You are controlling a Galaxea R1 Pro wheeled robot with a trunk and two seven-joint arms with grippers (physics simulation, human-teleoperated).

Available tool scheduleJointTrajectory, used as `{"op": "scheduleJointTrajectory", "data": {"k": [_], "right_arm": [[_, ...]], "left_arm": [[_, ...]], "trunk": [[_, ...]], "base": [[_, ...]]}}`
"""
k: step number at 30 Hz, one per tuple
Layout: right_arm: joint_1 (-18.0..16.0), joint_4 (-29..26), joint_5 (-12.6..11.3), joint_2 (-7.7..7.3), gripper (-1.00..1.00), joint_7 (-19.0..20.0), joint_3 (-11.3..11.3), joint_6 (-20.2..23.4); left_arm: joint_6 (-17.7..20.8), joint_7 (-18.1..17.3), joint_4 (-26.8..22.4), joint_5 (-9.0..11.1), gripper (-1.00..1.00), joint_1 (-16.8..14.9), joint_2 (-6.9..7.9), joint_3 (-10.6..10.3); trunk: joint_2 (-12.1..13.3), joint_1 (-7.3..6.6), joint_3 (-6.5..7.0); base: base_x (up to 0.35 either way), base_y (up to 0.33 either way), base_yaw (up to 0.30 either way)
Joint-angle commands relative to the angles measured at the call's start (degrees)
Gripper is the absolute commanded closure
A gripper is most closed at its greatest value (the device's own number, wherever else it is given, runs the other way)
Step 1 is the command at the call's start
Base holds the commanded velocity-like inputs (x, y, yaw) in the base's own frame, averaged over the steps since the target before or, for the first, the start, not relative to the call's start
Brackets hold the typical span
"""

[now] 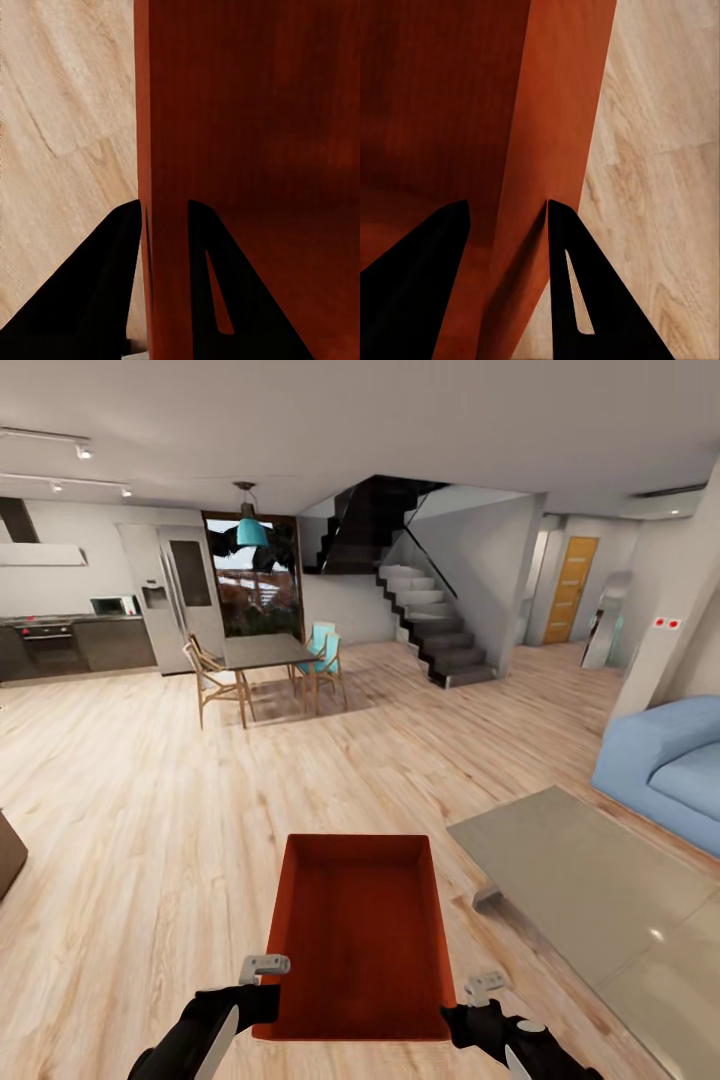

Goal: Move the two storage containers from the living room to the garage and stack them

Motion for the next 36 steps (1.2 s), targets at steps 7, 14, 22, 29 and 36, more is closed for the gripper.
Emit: {"op": "scheduleJointTrajectory", "data": {"k": [7, 14, 22, 29, 36], "right_arm": [[0.03, -0.21, -1.03, 0.43, 1.00, 1.50, 0.26, 0.41], [0.03, -0.21, -1.03, 0.43, 1.00, 1.51, 0.25, 0.41], [0.03, -0.21, -1.01, 0.43, 1.00, 1.51, 0.25, 0.41], [0.03, -0.21, -1.04, 0.43, 1.00, 1.51, 0.25, 0.41], [0.03, -0.21, -1.04, 0.43, 1.00, 1.51, 0.25, 0.41]], "left_arm": [[0.29, 2.45, -0.19, 1.97, 1.00, -0.07, -0.03, 1.17], [0.29, 2.45, -0.19, 1.97, 1.00, -0.07, -0.03, 1.17], [0.29, 2.49, -0.19, 1.97, 1.00, -0.03, -0.03, 1.17], [0.29, 2.50, -0.19, 1.93, 1.00, -0.05, -0.03, 1.17], [0.29, 2.50, -0.19, 1.92, 1.00, -0.05, -0.03, 1.17]], "trunk": [[-0.12, 0.07, 0.09], [-0.12, 0.07, 0.11], [-0.12, 0.07, 0.11], [-0.12, 0.07, 0.33], [-0.12, 0.07, 0.49]], "base": [[0.324, 0.001, 0.017], [0.324, 0.055, 0.001], [0.324, 0.032, 0.000], [0.324, 0.001, 0.000], [0.324, 0.000, 0.000]]}}
